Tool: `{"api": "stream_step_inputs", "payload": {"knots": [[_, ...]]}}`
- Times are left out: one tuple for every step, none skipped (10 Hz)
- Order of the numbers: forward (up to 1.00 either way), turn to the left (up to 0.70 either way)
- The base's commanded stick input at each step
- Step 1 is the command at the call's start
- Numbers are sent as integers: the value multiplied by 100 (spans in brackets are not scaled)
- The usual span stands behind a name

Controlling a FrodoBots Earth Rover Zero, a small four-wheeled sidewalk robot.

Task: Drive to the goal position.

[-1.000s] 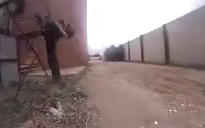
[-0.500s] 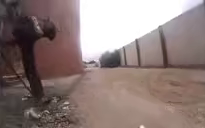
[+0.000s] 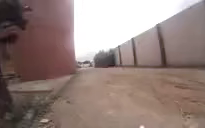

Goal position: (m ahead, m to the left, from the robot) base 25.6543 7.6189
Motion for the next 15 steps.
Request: {"api": "stream_step_inputs", "payload": {"knots": [[100, 0], [100, 0], [100, 0], [100, 0], [100, 0], [100, 0], [100, 0], [100, 0], [100, 0], [100, 0], [100, 0], [100, 0], [100, 0], [100, 0], [100, 0]]}}
